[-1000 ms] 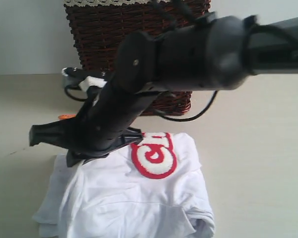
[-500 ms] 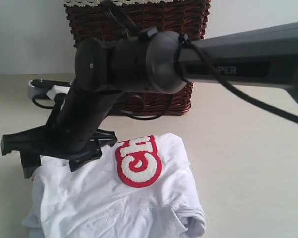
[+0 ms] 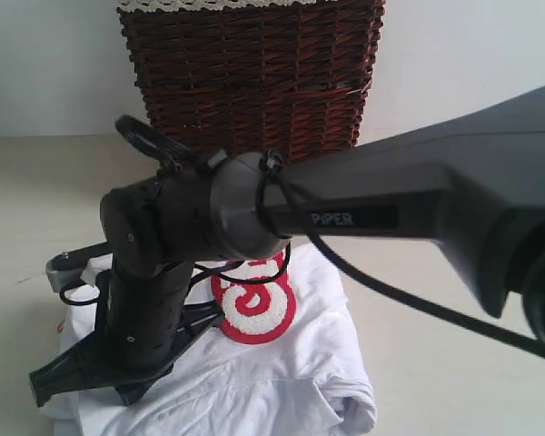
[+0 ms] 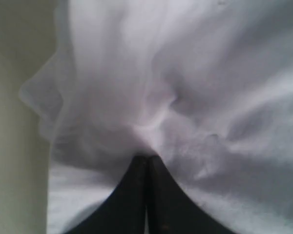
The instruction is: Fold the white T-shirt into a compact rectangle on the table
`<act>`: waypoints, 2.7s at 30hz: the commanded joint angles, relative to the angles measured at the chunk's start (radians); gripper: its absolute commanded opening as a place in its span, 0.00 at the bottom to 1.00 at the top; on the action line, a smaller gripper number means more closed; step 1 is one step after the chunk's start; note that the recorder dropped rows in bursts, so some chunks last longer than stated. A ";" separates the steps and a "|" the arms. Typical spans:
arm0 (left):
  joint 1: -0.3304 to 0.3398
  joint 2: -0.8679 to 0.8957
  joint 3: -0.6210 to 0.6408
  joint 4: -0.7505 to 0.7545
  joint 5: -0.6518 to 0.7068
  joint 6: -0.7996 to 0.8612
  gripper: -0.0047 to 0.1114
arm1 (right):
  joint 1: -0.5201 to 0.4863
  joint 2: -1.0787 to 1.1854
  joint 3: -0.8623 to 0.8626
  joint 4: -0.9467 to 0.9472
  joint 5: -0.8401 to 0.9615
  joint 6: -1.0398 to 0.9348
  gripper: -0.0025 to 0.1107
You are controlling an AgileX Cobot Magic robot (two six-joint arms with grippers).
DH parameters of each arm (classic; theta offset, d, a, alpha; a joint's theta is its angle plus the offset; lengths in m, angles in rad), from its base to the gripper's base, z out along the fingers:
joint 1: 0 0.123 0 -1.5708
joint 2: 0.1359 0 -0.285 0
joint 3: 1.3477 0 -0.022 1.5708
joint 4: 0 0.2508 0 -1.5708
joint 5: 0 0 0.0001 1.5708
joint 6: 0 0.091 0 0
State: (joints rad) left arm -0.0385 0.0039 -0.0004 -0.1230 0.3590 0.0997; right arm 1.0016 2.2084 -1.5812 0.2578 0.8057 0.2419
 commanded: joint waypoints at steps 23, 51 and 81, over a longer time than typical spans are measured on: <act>0.004 -0.004 0.000 0.003 -0.006 -0.001 0.04 | 0.022 0.036 -0.063 0.014 -0.250 0.013 0.02; 0.004 -0.004 0.000 0.003 -0.006 -0.001 0.04 | 0.022 -0.772 0.289 -0.432 -0.481 0.059 0.02; 0.004 -0.004 0.000 0.003 -0.006 -0.001 0.04 | 0.022 -1.368 0.634 -0.466 -0.412 0.128 0.02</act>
State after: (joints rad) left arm -0.0385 0.0039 -0.0004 -0.1230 0.3590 0.0997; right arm 1.0226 0.8727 -0.9518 -0.2083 0.3836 0.3643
